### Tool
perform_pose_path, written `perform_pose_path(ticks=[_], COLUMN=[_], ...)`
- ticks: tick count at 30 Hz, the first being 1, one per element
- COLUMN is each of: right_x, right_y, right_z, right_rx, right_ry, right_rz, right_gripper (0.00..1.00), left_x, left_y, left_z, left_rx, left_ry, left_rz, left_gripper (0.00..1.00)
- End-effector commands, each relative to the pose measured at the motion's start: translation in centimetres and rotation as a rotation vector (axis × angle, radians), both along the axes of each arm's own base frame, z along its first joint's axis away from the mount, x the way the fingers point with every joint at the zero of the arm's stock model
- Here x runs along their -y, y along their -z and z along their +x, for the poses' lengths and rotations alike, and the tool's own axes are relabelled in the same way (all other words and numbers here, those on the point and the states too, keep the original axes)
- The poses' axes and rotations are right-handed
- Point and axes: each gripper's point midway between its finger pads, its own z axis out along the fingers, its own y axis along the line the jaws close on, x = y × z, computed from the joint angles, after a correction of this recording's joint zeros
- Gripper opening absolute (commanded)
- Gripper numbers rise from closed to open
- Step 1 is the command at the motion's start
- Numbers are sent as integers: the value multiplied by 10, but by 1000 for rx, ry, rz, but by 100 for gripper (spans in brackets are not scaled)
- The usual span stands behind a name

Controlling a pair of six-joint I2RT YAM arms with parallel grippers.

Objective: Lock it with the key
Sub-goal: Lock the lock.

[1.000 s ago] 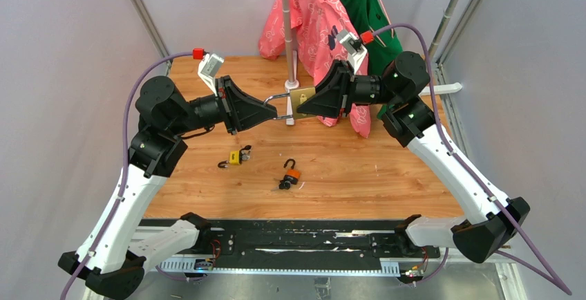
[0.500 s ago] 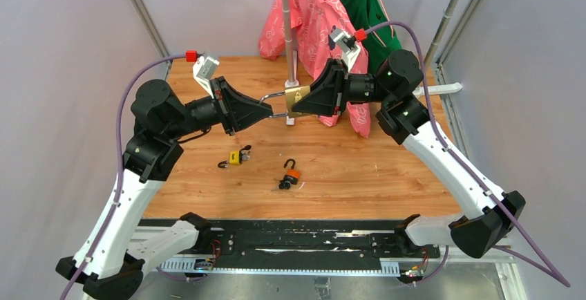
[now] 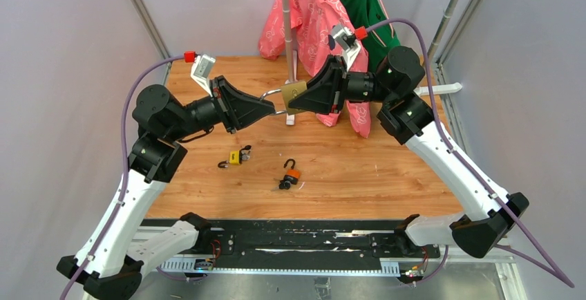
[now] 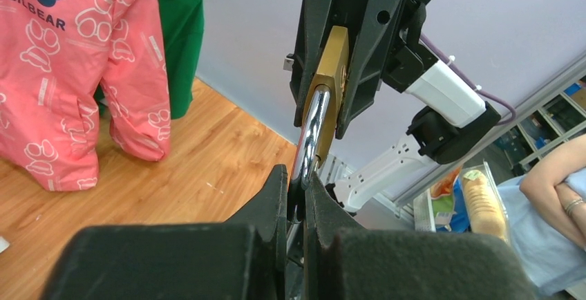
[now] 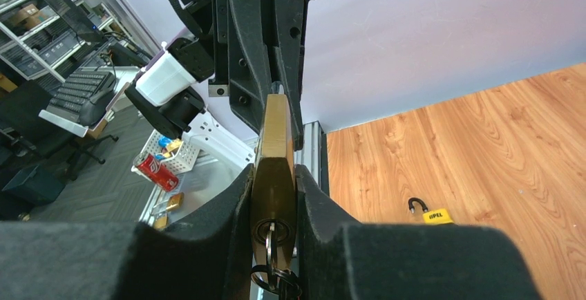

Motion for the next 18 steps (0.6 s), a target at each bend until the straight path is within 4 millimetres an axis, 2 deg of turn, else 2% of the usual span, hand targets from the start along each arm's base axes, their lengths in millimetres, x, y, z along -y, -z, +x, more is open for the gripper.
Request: perform_pose_path(ticks=[1,6,18], right_x=[-32,-40,-53], right_y=[16,18,40], right_z=[-39,-44,-60], right_rx=[-23,-43,-82], right_ry=[-164,-189,-251], right_rz=[-16,-11,-91], right_gripper=[0,0,0], left_x=[27,39,46], left_y=[-4,3,-9], left_z=[10,6,5], left_rx=[0,-11,21], left_ry=[41,76,95], left_rz=[-37,-24,-47], left_gripper=[0,0,0])
